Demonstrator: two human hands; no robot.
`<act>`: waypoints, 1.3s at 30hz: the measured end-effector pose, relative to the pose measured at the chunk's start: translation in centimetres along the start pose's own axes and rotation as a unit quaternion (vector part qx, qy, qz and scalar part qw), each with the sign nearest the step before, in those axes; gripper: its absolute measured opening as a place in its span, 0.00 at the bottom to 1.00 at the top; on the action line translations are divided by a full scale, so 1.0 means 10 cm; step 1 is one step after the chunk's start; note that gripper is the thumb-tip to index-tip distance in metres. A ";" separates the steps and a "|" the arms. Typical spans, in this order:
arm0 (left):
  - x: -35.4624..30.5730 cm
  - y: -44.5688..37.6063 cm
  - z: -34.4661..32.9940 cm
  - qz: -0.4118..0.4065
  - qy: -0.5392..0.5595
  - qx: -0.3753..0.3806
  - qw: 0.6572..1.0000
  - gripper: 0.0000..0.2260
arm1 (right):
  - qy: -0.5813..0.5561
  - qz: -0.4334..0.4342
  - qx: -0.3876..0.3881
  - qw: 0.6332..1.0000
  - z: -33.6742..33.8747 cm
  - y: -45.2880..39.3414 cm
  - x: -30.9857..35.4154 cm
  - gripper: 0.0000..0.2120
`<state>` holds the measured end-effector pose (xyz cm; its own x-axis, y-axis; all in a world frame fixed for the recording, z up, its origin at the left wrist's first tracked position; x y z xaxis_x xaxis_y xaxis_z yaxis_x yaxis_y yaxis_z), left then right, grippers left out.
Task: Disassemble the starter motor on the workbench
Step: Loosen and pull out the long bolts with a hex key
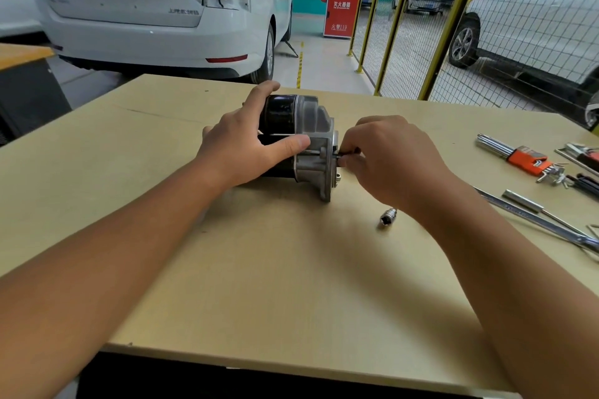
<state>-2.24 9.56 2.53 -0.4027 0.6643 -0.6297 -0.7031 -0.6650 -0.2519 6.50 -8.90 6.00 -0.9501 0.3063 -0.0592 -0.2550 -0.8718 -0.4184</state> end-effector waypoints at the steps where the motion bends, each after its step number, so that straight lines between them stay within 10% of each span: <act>1: 0.00 0.00 0.00 0.000 0.002 -0.001 1.000 0.42 | 0.002 -0.002 -0.003 1.000 0.00 0.00 0.01 0.05; 28: 0.15 -0.14 0.05 -0.008 0.124 -0.082 0.989 0.32 | -0.029 0.016 -0.015 0.999 0.00 0.03 -0.14 0.03; 39: -0.30 0.26 0.13 -0.242 -0.074 -0.282 0.925 0.24 | -0.079 0.030 0.024 0.996 0.02 0.03 -0.25 0.08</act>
<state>-3.63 6.26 4.73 -0.2260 0.9426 -0.2458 -0.4205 -0.3220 -0.8482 8.79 -10.05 6.23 -0.9795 0.1917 0.0621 -0.2008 -0.9050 -0.3750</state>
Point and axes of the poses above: each hand's wrist, its own y-axis away from the middle knuckle, its own z-axis out of the back of the hand, x = y × z, the point moved 6 cm from there along -y, towards the middle knuckle, and after that the axes turned 12 degrees about z, right-handed, at the moved point
